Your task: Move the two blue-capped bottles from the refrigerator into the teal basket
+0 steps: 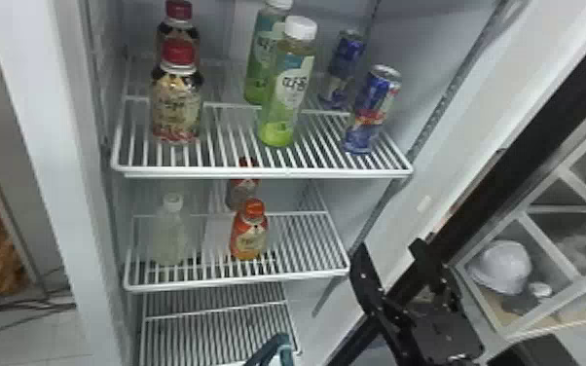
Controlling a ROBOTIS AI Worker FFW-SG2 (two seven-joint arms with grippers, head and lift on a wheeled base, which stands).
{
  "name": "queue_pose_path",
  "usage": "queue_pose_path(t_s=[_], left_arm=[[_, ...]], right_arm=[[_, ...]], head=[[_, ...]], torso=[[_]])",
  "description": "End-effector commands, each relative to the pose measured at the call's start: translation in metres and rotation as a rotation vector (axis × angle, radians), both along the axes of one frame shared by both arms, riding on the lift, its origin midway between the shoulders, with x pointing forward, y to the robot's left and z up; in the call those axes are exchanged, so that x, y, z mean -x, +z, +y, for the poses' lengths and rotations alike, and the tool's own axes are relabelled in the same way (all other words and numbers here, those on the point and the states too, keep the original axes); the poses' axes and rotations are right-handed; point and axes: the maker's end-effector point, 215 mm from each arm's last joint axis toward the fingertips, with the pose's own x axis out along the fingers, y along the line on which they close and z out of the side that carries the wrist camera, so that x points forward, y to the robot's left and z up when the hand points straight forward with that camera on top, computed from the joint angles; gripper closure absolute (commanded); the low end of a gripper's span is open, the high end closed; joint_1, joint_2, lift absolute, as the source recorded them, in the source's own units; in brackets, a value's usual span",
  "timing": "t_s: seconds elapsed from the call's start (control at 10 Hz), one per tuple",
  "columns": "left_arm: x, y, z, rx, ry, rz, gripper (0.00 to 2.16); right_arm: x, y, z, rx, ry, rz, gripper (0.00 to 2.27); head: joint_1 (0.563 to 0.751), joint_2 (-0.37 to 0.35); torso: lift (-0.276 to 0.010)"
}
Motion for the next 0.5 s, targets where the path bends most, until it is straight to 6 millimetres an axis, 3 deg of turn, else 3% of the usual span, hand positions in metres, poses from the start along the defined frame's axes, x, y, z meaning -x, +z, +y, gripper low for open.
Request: queue_pose_path(t_s=[0.0,0.4], left_arm=[[0.0009,0.0,0.0,0.0,-0.002,0.001,1.15],[0.0003,-0.0001,0.0001,0.001,0.002,0.003,1.15]], right_arm=[[0.0007,-0.0001,-0.0002,0.0,0.0,0.001,0.29],[0.0013,-0.001,-0.0002,0.0,0.0,0.004,0.29]], head=[[0.695,-0.35],[0.695,-0.35]], torso=[[-0.136],[-0.136]])
